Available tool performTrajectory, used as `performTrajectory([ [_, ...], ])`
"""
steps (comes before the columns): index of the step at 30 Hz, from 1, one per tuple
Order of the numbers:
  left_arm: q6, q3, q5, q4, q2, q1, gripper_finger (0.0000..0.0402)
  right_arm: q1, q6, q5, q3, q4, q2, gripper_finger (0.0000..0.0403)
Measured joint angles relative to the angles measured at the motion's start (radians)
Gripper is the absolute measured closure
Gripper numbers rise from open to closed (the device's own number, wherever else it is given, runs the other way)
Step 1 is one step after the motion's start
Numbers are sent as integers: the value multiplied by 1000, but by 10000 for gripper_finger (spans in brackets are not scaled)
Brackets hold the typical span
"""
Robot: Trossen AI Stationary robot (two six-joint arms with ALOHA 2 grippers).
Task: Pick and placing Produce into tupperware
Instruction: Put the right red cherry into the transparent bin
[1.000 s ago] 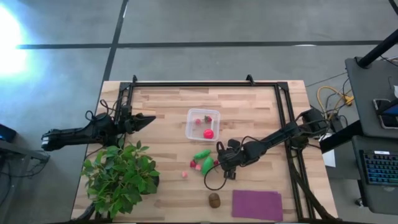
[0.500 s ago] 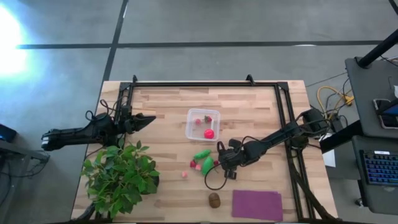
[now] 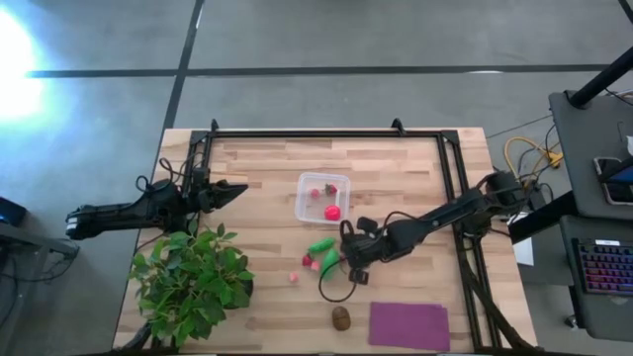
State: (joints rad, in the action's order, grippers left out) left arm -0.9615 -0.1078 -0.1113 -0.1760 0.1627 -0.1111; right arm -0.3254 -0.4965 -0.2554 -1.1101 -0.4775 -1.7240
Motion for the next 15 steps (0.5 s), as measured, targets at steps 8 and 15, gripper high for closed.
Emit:
performTrajectory([
  [8,0,0,0,0,0,0,201,156,33,-103,-169,-119,15,301],
  [15,0,0,0,0,0,0,201,417,89,38,-207,-117,8,290],
])
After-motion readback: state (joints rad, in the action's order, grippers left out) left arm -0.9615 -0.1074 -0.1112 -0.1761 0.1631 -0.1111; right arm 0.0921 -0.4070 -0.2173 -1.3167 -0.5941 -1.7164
